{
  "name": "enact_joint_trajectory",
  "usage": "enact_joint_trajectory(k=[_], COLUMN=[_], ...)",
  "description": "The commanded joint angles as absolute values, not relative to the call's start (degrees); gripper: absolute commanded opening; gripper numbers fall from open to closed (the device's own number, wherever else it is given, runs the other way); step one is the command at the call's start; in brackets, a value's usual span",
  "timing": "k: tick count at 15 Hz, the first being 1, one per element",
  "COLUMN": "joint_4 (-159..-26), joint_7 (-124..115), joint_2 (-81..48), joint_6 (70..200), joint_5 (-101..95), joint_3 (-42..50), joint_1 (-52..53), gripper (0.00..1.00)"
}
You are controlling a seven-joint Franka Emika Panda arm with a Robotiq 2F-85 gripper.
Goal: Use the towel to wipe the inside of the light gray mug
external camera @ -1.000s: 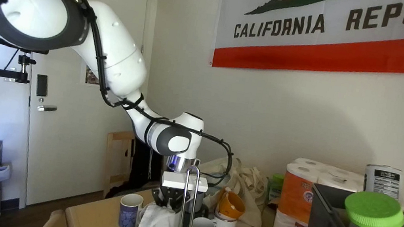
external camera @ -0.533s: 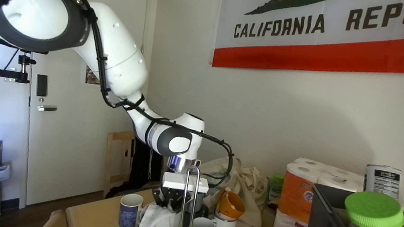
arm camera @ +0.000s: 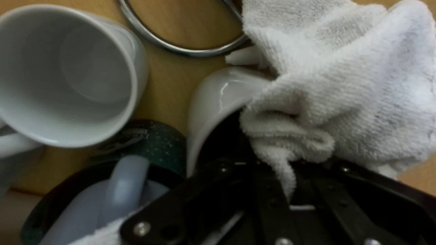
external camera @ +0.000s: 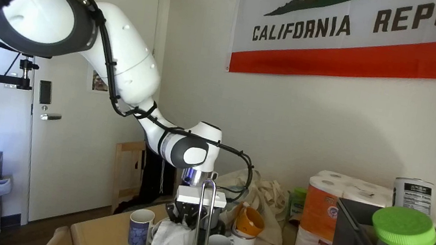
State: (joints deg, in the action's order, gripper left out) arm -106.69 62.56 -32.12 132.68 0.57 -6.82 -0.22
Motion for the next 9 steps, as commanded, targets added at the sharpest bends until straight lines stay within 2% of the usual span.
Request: enact_joint_trajectory(k=[1,9], joint_4=[-103.65,-99.48], joint_7=[60.88,61.26], joint_2=[-33.42,-34.36], joint_6=[130.75,125.42], joint_5=[-0.63,-0.69], joint_3=[-6.83,-6.84], joint_1=[-0.67,-0.77], gripper=[0.03,0.03])
